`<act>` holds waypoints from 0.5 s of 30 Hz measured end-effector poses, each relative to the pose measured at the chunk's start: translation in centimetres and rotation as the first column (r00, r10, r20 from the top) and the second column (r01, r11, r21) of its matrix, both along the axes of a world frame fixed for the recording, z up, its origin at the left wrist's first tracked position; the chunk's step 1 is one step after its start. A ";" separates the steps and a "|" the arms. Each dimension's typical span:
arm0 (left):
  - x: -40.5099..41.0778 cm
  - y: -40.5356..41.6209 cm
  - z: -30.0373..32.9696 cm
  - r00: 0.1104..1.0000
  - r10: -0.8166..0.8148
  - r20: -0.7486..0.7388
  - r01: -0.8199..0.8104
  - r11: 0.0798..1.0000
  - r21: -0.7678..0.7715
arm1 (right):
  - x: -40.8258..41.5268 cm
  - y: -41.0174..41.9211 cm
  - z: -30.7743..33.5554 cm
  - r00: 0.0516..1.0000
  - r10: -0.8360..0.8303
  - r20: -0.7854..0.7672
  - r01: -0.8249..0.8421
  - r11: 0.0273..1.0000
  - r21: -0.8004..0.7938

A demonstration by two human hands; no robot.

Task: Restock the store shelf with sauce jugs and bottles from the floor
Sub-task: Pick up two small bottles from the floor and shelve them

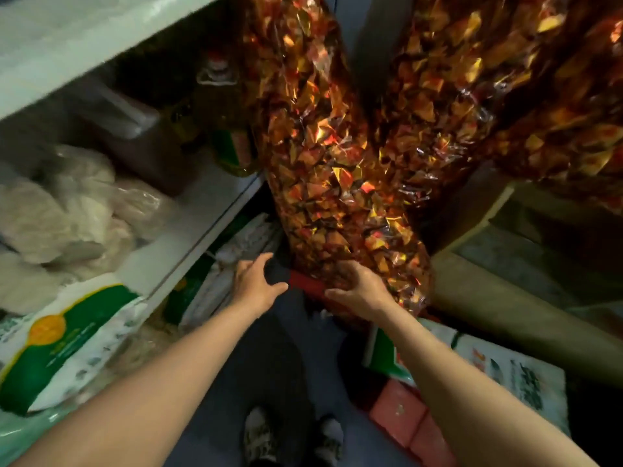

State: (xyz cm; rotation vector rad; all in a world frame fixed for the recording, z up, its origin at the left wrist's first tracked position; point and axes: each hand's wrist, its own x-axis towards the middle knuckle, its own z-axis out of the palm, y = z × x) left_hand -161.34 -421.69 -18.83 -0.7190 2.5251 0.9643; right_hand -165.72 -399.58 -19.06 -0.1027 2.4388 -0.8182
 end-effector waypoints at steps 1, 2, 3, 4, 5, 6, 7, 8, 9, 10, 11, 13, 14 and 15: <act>0.4 0.5 -2.1 1.000 -0.005 0.026 0.004 1.000 0.009 | 1.0 0.5 -2.5 0.998 -0.007 0.055 0.007 1.000 -0.003; 0.9 0.9 -4.3 0.999 -0.009 0.052 0.008 1.000 0.022 | 1.9 1.1 -5.4 0.995 -0.017 0.102 0.018 1.000 -0.008; 1.3 1.2 -6.7 0.996 -0.012 0.088 0.009 0.999 0.038 | 2.8 1.6 -8.0 0.990 -0.025 0.140 0.027 1.000 -0.010; 1.7 1.5 -9.0 0.992 -0.015 0.121 0.008 0.999 0.054 | 3.5 2.1 -10.7 0.984 -0.038 0.173 0.041 0.999 -0.011; 2.1 1.7 -11.2 0.989 -0.022 0.149 0.012 0.998 0.069 | 4.1 2.5 -13.1 0.977 -0.065 0.201 0.069 0.998 -0.010; 2.4 1.8 -13.5 0.987 -0.028 0.161 0.015 0.997 0.081 | 4.6 2.9 -15.7 0.970 -0.094 0.225 0.098 0.995 -0.011; 2.5 1.8 -16.0 0.985 -0.027 0.173 0.011 0.995 0.096 | 4.9 3.1 -18.0 0.962 -0.111 0.249 0.116 0.993 -0.006; 2.5 1.7 -18.5 0.983 -0.027 0.184 0.005 0.993 0.118 | 5.2 3.4 -21.2 0.961 -0.137 0.242 0.143 0.990 -0.005; 2.5 1.7 -20.9 0.979 -0.024 0.200 -0.006 0.989 0.147 | 5.5 3.7 -24.8 0.957 -0.173 0.231 0.177 0.984 0.005; 2.3 1.7 -23.4 0.976 -0.021 0.215 -0.019 0.983 0.185 | 5.6 4.0 -28.0 0.951 -0.208 0.229 0.216 0.976 -0.009; 2.1 1.6 -26.0 0.970 -0.016 0.241 -0.040 0.973 0.226 | 5.5 4.0 -30.4 0.946 -0.225 0.234 0.241 0.970 -0.038; 1.6 1.5 -32.3 0.967 0.030 0.253 -0.110 0.945 0.308 | 4.7 3.5 -34.4 0.953 -0.229 0.201 0.240 0.970 -0.032; 1.2 1.6 -35.2 0.963 0.081 0.258 -0.172 0.919 0.355 | 4.1 3.2 -36.1 0.955 -0.236 0.178 0.244 0.970 -0.023; 0.8 1.7 -38.3 0.956 0.118 0.269 -0.221 0.894 0.391 | 3.3 3.0 -37.9 0.955 -0.241 0.172 0.247 0.969 -0.014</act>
